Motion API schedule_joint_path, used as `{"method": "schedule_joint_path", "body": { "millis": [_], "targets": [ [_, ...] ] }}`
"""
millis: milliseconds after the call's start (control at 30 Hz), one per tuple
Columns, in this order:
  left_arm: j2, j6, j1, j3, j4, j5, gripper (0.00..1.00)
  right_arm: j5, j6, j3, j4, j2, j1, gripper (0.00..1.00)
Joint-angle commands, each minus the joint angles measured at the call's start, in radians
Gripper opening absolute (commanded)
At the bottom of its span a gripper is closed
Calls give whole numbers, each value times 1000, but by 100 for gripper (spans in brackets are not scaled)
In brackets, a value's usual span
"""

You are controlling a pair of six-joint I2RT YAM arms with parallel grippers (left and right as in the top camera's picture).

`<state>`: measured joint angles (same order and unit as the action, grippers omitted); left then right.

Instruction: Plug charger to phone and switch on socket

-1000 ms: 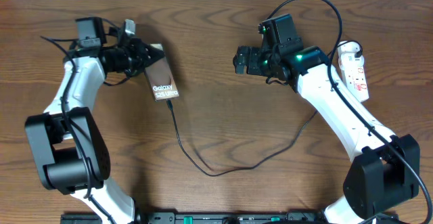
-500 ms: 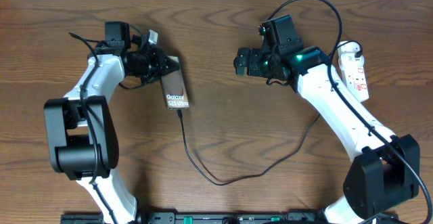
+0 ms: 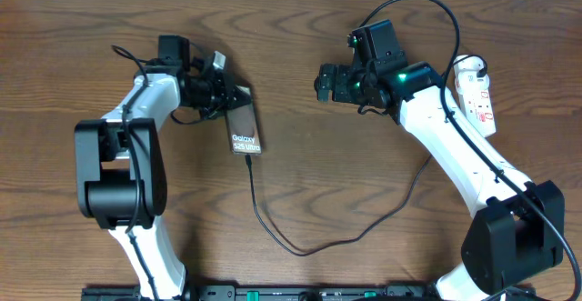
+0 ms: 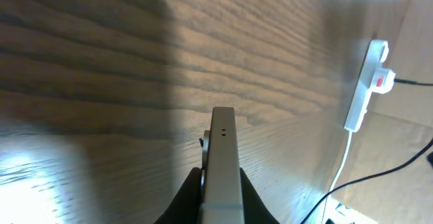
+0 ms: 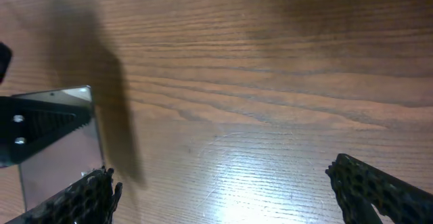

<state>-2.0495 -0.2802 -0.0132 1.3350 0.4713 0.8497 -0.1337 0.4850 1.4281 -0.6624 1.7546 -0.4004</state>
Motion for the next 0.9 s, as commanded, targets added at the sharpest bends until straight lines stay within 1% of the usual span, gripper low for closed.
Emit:
{"method": "schedule_joint_path", "body": {
  "millis": [0,667,800,867],
  "targets": [
    [-8,18,6,9,6,4,7,12,-7,18,-2,-19,-7,99],
    [-62,18,10,9,14,-8,7,11,-7,18,-3,-19,-7,99],
    [-62,19,15,9,22,-56,8,11,-7,18,-3,-19,-7,99],
    [-62,26,17,8,22,-55,7,11,-7,18,-4,-19,-7,99]
  ]
}}
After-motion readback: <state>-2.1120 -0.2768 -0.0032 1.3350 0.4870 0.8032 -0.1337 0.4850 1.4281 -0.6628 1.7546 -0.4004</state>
